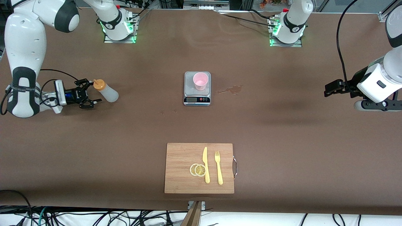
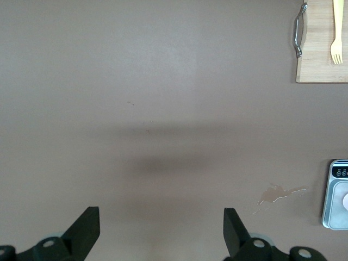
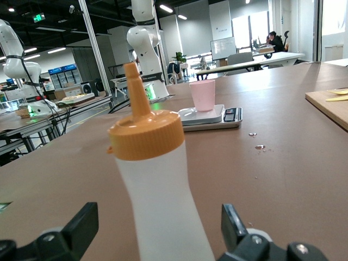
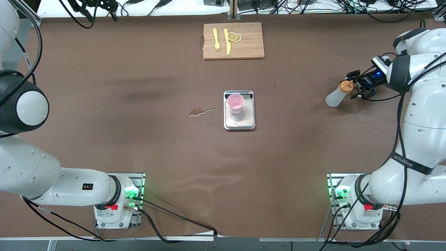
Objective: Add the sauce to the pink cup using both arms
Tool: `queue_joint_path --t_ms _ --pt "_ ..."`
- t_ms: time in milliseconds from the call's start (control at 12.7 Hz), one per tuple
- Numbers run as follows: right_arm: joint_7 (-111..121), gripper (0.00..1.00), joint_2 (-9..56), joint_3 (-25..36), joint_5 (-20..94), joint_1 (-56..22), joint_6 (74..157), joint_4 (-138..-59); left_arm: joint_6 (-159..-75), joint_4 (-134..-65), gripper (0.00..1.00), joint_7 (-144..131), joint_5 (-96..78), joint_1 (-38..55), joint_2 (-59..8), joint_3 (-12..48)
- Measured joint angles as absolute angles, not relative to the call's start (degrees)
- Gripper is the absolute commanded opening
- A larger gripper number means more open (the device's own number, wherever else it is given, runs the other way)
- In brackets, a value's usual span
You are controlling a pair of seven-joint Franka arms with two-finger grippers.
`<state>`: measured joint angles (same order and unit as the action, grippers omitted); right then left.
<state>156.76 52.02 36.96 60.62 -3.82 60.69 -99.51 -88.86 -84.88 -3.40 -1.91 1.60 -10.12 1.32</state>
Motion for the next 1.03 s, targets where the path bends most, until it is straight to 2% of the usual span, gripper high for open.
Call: queue_joint_path --t_ms 394,710,1025 --pt "154.46 1.00 51.76 44.78 58.29 -3.84 57.92 -92.93 -88.86 -84.88 1.00 -3.40 -1.91 1.61 -10.12 1.35" --pt "146.10 1.00 50.60 47.62 58.18 -4.46 54.66 -88.44 -88.86 -84.88 1.00 -3.40 -1.91 1.61 -10.12 1.36" --pt "132.00 1.00 44.22 49.77 56.70 -8.73 56.81 -86.99 -88.86 -84.88 1.00 -3.40 -1.91 1.61 -10.12 1.38"
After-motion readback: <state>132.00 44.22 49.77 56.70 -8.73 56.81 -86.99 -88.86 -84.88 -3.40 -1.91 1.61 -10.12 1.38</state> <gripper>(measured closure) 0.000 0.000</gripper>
